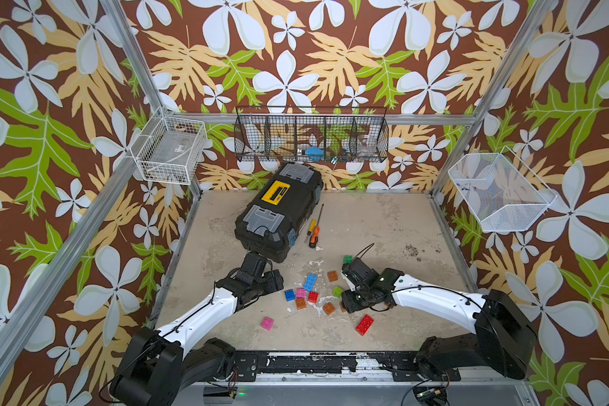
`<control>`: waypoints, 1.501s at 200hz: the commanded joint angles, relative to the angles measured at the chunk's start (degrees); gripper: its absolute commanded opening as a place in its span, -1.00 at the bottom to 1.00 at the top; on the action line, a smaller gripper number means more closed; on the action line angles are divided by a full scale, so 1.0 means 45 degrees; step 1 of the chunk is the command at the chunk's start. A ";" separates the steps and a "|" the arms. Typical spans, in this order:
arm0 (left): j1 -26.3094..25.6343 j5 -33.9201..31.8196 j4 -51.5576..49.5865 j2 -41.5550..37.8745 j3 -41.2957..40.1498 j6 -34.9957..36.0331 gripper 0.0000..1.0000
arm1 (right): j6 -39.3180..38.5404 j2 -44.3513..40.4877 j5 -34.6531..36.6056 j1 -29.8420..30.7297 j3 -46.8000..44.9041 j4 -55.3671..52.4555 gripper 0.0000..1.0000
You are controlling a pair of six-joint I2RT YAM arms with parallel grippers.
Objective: Assemble the letter h with lego
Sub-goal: Pick up the lego brick from the center of the board, then assemble the lego brick with the lego brick.
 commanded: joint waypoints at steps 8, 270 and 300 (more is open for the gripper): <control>0.0033 -0.0033 0.0154 -0.0037 0.0005 0.0199 0.82 | 0.0178 0.0499 0.0142 0.0144 0.0117 0.0478 0.01; 0.0033 0.0162 0.0249 -0.0243 -0.0093 0.0165 0.81 | -0.1293 0.4764 0.1702 -0.0755 0.6409 -0.1974 -0.41; 0.0030 0.0180 0.0287 -0.0223 -0.0093 0.0157 0.81 | -0.1417 0.4849 0.1013 -0.0915 0.5992 -0.1576 -0.41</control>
